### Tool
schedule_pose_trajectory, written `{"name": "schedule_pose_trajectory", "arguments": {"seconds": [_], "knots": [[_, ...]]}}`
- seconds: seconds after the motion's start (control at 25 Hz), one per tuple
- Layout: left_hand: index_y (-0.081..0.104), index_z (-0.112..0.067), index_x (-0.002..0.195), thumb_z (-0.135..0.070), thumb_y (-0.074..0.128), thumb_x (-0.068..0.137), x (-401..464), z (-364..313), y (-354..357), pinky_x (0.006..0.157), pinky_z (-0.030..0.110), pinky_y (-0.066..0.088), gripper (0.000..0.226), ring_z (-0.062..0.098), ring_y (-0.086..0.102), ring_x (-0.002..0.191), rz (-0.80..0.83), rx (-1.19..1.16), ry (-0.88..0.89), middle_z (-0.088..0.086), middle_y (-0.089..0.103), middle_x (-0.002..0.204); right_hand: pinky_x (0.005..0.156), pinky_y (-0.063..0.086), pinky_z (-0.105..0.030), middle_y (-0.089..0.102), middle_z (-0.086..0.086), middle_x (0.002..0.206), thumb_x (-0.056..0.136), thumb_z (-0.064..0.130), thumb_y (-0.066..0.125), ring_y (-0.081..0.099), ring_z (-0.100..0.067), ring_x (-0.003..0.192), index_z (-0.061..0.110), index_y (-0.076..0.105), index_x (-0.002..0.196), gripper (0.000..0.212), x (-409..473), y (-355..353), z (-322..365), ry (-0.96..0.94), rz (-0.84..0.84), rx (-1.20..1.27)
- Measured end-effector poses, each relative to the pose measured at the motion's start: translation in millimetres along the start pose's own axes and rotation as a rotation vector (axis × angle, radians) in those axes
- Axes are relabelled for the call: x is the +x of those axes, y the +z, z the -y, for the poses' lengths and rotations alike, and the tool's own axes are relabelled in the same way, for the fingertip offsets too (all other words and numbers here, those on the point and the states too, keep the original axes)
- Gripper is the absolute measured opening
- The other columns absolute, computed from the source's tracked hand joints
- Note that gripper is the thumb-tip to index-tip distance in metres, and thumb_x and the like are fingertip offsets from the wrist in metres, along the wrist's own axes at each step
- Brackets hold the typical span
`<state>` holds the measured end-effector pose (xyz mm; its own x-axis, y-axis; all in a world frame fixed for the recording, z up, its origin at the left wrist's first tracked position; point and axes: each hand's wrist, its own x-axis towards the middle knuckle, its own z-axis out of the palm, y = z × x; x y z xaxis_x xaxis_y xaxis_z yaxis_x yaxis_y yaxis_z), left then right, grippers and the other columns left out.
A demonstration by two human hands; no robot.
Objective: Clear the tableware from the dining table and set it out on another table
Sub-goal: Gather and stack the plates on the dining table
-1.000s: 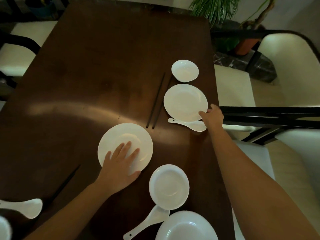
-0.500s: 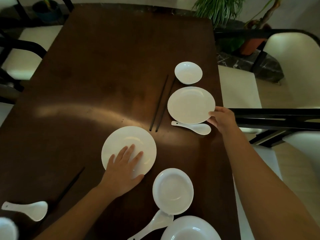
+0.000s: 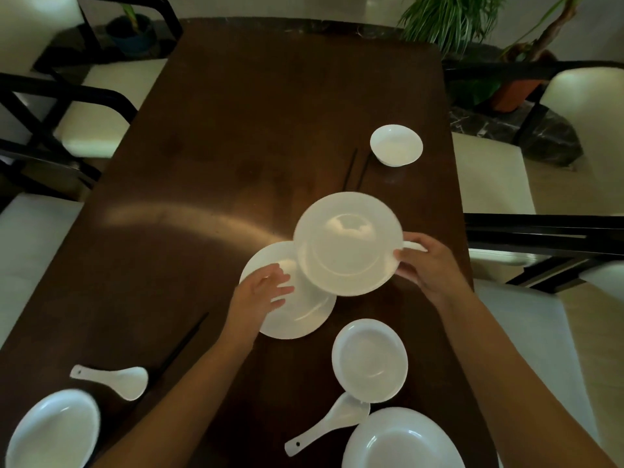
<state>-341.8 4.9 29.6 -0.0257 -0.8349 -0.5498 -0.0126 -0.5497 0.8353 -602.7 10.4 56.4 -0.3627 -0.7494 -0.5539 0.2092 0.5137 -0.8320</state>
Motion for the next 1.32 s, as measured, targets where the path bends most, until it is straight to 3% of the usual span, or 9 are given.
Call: {"name": "schedule_pose_trajectory", "arguments": {"seconds": [0.12,0.28,0.4,0.52,0.64,0.76,0.96,1.12,1.32], "knots": [[0.064,-0.014,0.096,-0.011,0.062,0.086,2,-5,-24,0.065,0.024,0.057,0.011,0.016,0.069,0.078,-0.104,-0.003,-0.021,0.005,0.069,0.093,0.057,0.059,-0.022,0.067,-0.004,0.092,0.083,-0.008,0.055,0.066,-0.015,0.080,0.011,0.060,0.100,0.027,-6,34,-16,0.060,0.130,0.035],[0.063,-0.003,0.111,-0.003,0.067,0.081,3,20,-48,0.072,0.028,0.056,0.030,0.017,0.065,0.083,-0.224,0.190,-0.065,0.012,0.066,0.101,0.055,0.055,-0.020,0.065,0.000,0.096,0.084,-0.003,0.059,0.063,-0.014,0.085,0.017,0.060,0.096,0.024,-1,68,-40,0.132,0.186,-0.149],[0.062,-0.002,0.110,-0.004,0.068,0.080,4,34,-51,0.075,0.032,0.056,0.031,0.016,0.064,0.080,-0.258,0.288,-0.109,0.007,0.064,0.094,0.070,0.052,-0.026,0.058,0.002,0.094,0.082,0.006,0.064,0.056,-0.013,0.084,0.017,0.061,0.098,0.020,6,78,-59,-0.009,0.087,-0.603],[0.064,-0.005,0.104,-0.010,0.071,0.078,3,37,-50,0.078,0.036,0.057,0.027,0.019,0.067,0.079,-0.280,0.465,-0.035,0.002,0.065,0.083,0.073,0.042,-0.024,0.058,0.000,0.099,0.081,0.018,0.067,0.050,-0.011,0.084,0.016,0.062,0.104,0.024,9,78,-68,-0.132,0.040,-0.934],[0.065,-0.009,0.097,-0.015,0.073,0.077,3,36,-50,0.068,0.028,0.056,0.022,0.016,0.066,0.073,-0.283,0.589,0.019,0.004,0.067,0.083,0.073,0.039,-0.023,0.062,-0.004,0.105,0.081,0.019,0.067,0.049,-0.010,0.083,0.015,0.061,0.103,0.023,10,78,-68,-0.139,0.052,-0.950],[0.063,-0.013,0.090,-0.017,0.073,0.077,1,36,-52,0.056,0.012,0.041,0.018,0.007,0.062,0.066,-0.286,0.670,0.056,-0.002,0.065,0.077,0.078,0.041,-0.024,0.065,-0.005,0.108,0.082,0.018,0.066,0.051,-0.010,0.085,0.014,0.061,0.104,0.023,10,80,-67,-0.134,0.090,-0.930],[0.052,-0.021,0.090,-0.018,0.076,0.074,3,34,-53,0.052,0.010,0.037,0.029,0.005,0.059,0.064,-0.287,0.698,0.072,-0.008,0.059,0.071,0.078,0.043,-0.025,0.066,-0.008,0.108,0.083,0.018,0.066,0.054,-0.013,0.084,0.014,0.060,0.104,0.023,11,80,-66,-0.085,0.110,-0.874],[0.053,-0.018,0.098,-0.024,0.076,0.073,11,36,-60,0.052,0.015,0.041,0.034,0.010,0.061,0.064,-0.270,0.776,0.004,-0.003,0.060,0.079,0.080,0.045,-0.028,0.065,-0.007,0.110,0.082,0.017,0.067,0.057,-0.014,0.085,0.016,0.059,0.105,0.024,11,79,-67,-0.059,0.121,-0.846],[0.059,-0.006,0.115,-0.003,0.065,0.082,10,38,-59,0.055,0.020,0.052,0.034,0.011,0.063,0.072,-0.210,0.255,-0.236,-0.003,0.062,0.078,0.085,0.046,-0.030,0.063,-0.007,0.119,0.082,0.012,0.065,0.058,-0.019,0.099,0.018,0.054,0.125,0.046,9,83,-63,-0.162,0.199,-0.903]]}}
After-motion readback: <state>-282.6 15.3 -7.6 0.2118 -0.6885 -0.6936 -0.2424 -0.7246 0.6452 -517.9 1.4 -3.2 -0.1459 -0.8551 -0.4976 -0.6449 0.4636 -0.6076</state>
